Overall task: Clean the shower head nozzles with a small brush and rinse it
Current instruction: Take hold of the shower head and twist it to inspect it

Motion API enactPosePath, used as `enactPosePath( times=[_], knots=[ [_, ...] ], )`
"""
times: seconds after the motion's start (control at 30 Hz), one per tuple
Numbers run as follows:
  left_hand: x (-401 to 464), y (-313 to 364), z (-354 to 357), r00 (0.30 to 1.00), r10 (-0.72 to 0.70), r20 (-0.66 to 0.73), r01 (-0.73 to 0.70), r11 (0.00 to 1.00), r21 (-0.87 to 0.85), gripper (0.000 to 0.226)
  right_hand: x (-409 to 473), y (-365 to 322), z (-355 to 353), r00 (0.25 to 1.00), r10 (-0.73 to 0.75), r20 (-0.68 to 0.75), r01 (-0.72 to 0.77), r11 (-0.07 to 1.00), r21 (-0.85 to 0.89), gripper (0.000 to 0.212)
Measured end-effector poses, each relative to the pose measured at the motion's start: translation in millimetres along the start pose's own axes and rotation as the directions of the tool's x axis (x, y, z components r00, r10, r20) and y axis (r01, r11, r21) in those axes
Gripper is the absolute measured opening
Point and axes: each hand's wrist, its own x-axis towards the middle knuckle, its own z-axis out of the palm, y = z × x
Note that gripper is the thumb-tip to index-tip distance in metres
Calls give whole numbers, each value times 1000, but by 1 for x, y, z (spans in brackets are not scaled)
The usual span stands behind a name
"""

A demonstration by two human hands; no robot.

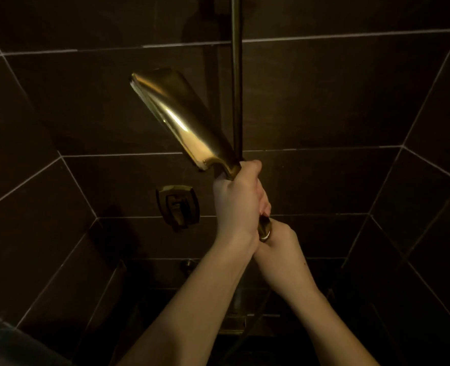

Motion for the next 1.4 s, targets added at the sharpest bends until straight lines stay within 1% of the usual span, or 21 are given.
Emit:
enactPosePath(
  times=[0.03,0.07,0.1,0.17,0.2,0.27,0.33,0.37,0.47,0.57,0.6,0.73,0.83,0.9,0.97,1.07,1.13,1.17,1.27,1.33,1.4],
  knots=[
    [0,0,-3,998,11,63,-11,1000,8,43,0,0,-3,998,-2,65,-2,999,52,18],
    [1,0,-6,988,4,153,-5,1000,1,41,0,0,-8,986,-4,168,-17,992,126,18],
    [3,2,-10,966,-17,259,23,1000,-21,39,0,0,-13,957,-3,292,-63,974,217,16],
    [5,7,-16,887,-54,458,112,988,-101,35,-2,-1,-23,859,-14,512,-205,906,370,4],
    [6,9,-18,848,-54,527,161,974,-160,34,-3,-3,-28,810,-27,586,-278,862,424,9],
    [7,12,-18,797,-27,603,250,924,-289,35,-4,-5,-33,741,-65,668,-378,781,496,16],
    [8,13,-15,782,-5,623,299,880,-368,39,-3,-8,-36,726,-85,682,-393,762,514,27],
    [9,12,-15,777,-9,629,319,867,-383,42,-2,-9,-37,727,-79,682,-390,770,505,28],
    [12,11,-14,757,-46,652,367,856,-366,49,-2,-9,-37,738,-46,673,-383,793,474,21],
    [14,13,-14,767,-80,636,377,859,-346,51,-5,-7,-35,778,33,628,-372,829,417,15],
    [15,14,-15,773,-89,628,379,859,-345,51,-6,-6,-36,791,55,610,-366,841,399,17],
    [21,20,-23,802,-110,587,375,858,-352,45,-10,-2,-43,832,90,547,-343,860,379,38],
    [24,27,-32,812,-127,570,368,869,-331,43,-8,-3,-54,892,116,437,-280,901,331,40],
    [27,32,-37,800,-140,584,375,876,-303,43,-1,-12,-70,919,83,384,-202,939,280,31],
    [30,39,-39,779,-145,610,379,885,-272,46,9,-33,-87,937,30,349,-106,974,200,12],
    [34,55,-39,765,-143,628,358,905,-230,55,32,-72,-111,974,-41,222,50,998,-38,14],
    [35,68,-39,780,-130,612,303,934,-188,59,49,-101,-121,978,-123,166,155,968,-196,9],
    [36,75,-38,793,-119,598,259,953,-154,59,57,-114,-125,978,-149,144,180,957,-230,10],
    [36,91,-34,836,-96,540,141,989,-43,48,81,-152,-135,979,-191,65,201,951,-235,15],
    [37,98,-29,850,-62,523,77,997,-7,41,100,-176,-141,966,-256,25,254,939,-232,15],
    [39,105,-25,868,-3,497,-19,999,40,35,121,-197,-146,947,-321,-5,312,922,-230,15]
  ],
)
